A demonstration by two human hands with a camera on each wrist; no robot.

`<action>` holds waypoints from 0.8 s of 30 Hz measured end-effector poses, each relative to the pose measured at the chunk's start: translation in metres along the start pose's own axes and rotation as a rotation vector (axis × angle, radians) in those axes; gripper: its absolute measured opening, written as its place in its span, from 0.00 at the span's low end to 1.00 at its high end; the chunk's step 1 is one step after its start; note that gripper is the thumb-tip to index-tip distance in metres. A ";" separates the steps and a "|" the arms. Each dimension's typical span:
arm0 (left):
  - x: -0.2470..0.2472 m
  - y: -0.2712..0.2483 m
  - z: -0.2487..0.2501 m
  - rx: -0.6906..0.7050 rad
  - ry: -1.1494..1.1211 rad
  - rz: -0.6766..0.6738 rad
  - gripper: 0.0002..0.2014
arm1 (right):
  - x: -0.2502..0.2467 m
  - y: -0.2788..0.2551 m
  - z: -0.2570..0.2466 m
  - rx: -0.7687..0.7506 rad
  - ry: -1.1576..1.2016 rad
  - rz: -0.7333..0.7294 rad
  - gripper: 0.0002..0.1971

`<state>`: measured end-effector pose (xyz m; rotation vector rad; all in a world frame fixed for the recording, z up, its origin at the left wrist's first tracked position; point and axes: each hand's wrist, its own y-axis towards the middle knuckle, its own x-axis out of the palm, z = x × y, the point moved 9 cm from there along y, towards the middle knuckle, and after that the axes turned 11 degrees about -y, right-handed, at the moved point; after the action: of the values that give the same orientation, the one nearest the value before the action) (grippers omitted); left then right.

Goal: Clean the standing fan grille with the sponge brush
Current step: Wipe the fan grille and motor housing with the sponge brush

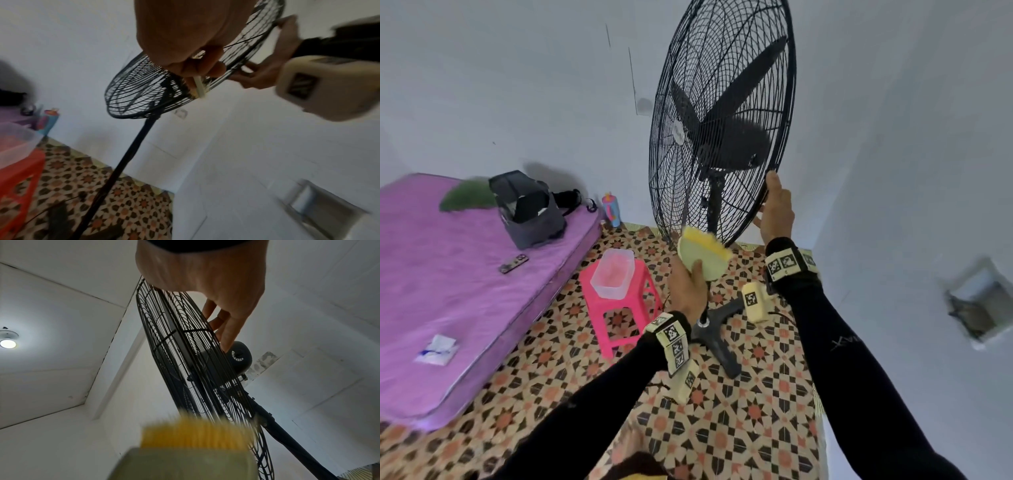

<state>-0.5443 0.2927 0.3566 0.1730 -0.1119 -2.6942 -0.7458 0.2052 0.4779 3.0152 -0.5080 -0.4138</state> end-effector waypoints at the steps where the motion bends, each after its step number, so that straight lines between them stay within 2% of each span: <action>1: 0.005 -0.005 0.004 0.023 -0.016 -0.022 0.11 | 0.000 0.000 0.000 0.000 -0.001 0.008 0.33; 3: 0.011 -0.007 0.005 0.007 -0.013 -0.048 0.15 | -0.001 -0.001 0.003 0.010 0.012 0.012 0.33; 5: 0.009 0.000 -0.006 -0.123 0.045 -0.017 0.20 | -0.003 -0.003 0.004 0.019 0.016 0.010 0.32; 7: 0.002 0.004 -0.017 -0.254 0.094 0.011 0.19 | -0.004 -0.005 0.005 0.026 -0.002 0.009 0.33; 8: 0.002 0.005 -0.015 -0.262 0.083 0.000 0.18 | -0.004 -0.004 0.005 0.032 -0.012 0.008 0.33; 12: 0.020 0.005 0.048 -0.049 -0.090 -0.124 0.16 | -0.001 -0.002 0.000 0.032 -0.010 0.006 0.33; 15: 0.031 0.009 0.081 0.011 -0.169 -0.181 0.16 | -0.002 0.002 0.001 0.007 -0.050 0.004 0.33; 17: 0.030 0.013 0.060 -0.047 -0.144 -0.185 0.16 | -0.005 -0.001 0.003 0.039 -0.019 0.003 0.35; 20: 0.017 0.012 0.020 -0.143 -0.046 -0.139 0.09 | -0.009 -0.001 0.006 0.058 -0.003 0.014 0.41; 22: 0.017 0.012 0.022 -0.113 -0.063 -0.149 0.10 | -0.007 -0.001 0.006 0.054 0.010 0.007 0.41; 24: 0.025 0.010 0.048 -0.019 -0.118 -0.201 0.14 | -0.005 -0.001 0.007 0.047 0.020 0.013 0.37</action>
<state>-0.5687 0.2751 0.4022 0.0197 -0.1096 -2.9049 -0.7522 0.2077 0.4725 3.0553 -0.5437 -0.3752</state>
